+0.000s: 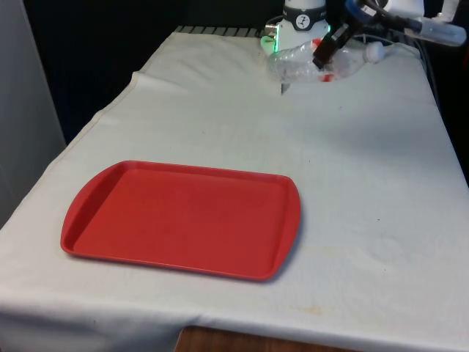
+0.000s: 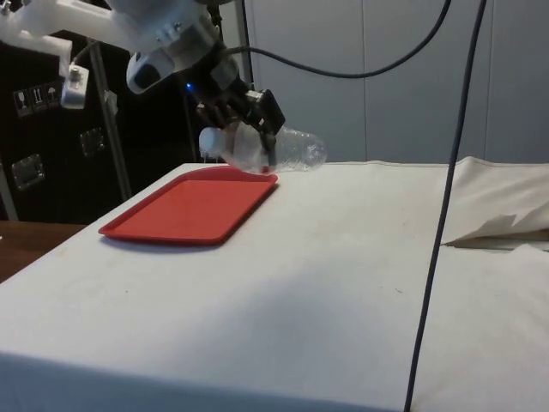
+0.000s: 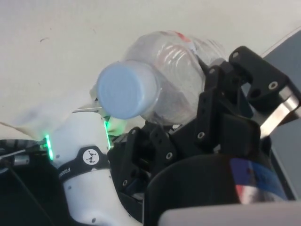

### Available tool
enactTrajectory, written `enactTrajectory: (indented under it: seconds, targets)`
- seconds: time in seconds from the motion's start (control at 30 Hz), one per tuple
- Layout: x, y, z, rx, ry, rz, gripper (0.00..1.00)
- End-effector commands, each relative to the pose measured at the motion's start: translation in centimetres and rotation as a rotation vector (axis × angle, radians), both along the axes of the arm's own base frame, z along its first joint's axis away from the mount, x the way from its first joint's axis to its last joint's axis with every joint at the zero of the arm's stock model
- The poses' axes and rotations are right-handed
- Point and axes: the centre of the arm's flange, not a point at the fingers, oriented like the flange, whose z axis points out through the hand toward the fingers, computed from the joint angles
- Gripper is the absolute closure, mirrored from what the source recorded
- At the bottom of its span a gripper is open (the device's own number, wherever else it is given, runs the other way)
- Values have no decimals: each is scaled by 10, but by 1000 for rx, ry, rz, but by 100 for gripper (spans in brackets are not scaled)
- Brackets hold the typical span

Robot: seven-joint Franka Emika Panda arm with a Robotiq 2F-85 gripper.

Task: Place the bottle upright on the tray.

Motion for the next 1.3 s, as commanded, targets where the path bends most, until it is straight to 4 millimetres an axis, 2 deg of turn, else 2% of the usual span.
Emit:
enactTrajectory:
  seconds: [0.0, 0.43, 0.73, 0.77, 1.0, 1.03, 1.07, 1.27]
  targets:
    - [-1, -4, 2, 21, -11, 2, 64]
    - [-6, -29, 3, 39, 8, -9, 64]
    - [-3, -62, 5, 76, 6, -20, 64]
    - [-2, -57, 3, 64, 18, -20, 64]
    - [0, -81, 4, 90, 10, -27, 64]
    - [1, -77, 3, 76, 22, -29, 64]
    - [1, -87, 4, 94, 12, -30, 64]
    - [5, -104, 4, 113, 9, -39, 64]
